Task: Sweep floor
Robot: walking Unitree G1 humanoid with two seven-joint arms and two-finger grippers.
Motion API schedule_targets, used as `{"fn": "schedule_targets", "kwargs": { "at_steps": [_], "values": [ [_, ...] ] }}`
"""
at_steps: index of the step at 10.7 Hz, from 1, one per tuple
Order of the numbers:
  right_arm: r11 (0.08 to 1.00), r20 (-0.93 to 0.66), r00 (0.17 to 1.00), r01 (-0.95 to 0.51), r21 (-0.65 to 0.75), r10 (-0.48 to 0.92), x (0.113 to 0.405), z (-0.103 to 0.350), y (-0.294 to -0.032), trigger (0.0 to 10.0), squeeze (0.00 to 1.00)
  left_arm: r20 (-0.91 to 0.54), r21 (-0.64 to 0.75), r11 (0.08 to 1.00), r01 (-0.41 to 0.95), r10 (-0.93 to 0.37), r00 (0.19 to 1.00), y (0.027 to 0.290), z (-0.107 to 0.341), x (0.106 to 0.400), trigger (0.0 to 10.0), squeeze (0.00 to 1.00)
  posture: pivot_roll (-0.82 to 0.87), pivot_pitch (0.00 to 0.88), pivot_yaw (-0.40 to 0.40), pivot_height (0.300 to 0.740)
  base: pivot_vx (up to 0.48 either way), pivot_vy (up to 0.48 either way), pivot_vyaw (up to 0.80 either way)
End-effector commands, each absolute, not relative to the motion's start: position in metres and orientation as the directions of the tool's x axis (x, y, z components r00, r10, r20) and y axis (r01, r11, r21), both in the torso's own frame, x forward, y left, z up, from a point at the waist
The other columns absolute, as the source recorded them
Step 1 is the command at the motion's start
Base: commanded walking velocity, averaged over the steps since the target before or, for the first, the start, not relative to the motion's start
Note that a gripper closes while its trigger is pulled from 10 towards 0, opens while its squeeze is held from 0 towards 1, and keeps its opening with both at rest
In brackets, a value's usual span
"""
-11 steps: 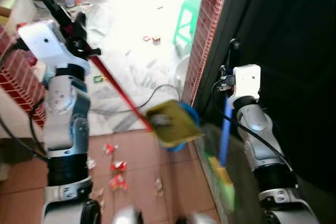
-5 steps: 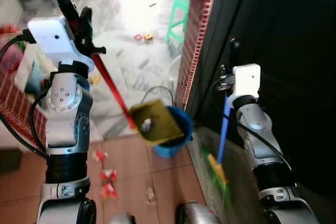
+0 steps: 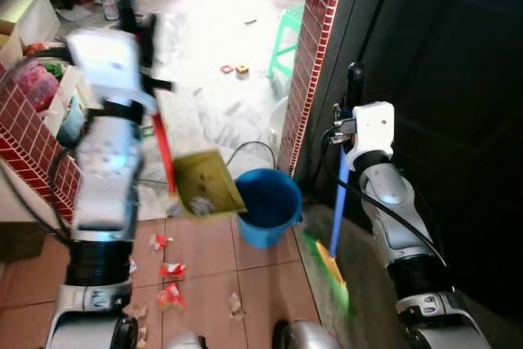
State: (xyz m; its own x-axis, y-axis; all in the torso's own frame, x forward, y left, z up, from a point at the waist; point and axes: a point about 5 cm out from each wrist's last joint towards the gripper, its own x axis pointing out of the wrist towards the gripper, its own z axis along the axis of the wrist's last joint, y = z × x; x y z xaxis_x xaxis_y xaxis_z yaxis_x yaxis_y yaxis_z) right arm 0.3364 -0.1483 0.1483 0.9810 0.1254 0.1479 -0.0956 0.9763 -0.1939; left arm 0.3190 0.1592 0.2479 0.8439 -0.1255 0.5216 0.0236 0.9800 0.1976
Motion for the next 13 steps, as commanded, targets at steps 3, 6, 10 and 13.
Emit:
{"fn": "schedule_targets", "kwargs": {
  "at_steps": [3,6,10,13],
  "values": [
    [0.975,0.196,0.972,-0.087,-0.204,0.128,0.338,0.160,-0.149,10.0,0.00,0.537,0.214,0.974,0.078,-0.184,0.823,0.134,0.239,0.314,10.0,0.00,-0.09,0.050,-0.020,0.740,0.000,0.000,0.00],
    [0.975,0.196,0.973,-0.084,-0.207,0.126,0.338,0.160,-0.150,10.0,0.00,0.557,0.230,0.967,0.106,-0.220,0.800,0.126,0.238,0.314,10.0,0.00,-0.09,0.054,-0.021,0.740,0.000,0.000,0.00],
    [0.975,0.198,0.972,-0.084,-0.208,0.126,0.338,0.161,-0.149,10.0,0.00,0.595,0.225,0.956,0.190,-0.289,0.750,0.098,0.242,0.312,10.0,0.00,-0.10,0.056,-0.020,0.740,0.000,0.000,0.00],
    [0.975,0.197,0.972,-0.084,-0.207,0.126,0.338,0.160,-0.149,10.0,0.00,0.449,0.391,0.769,0.506,-0.639,0.624,0.053,0.217,0.291,10.0,0.00,-0.09,0.060,-0.018,0.740,0.000,0.000,0.00]
  ]
}}
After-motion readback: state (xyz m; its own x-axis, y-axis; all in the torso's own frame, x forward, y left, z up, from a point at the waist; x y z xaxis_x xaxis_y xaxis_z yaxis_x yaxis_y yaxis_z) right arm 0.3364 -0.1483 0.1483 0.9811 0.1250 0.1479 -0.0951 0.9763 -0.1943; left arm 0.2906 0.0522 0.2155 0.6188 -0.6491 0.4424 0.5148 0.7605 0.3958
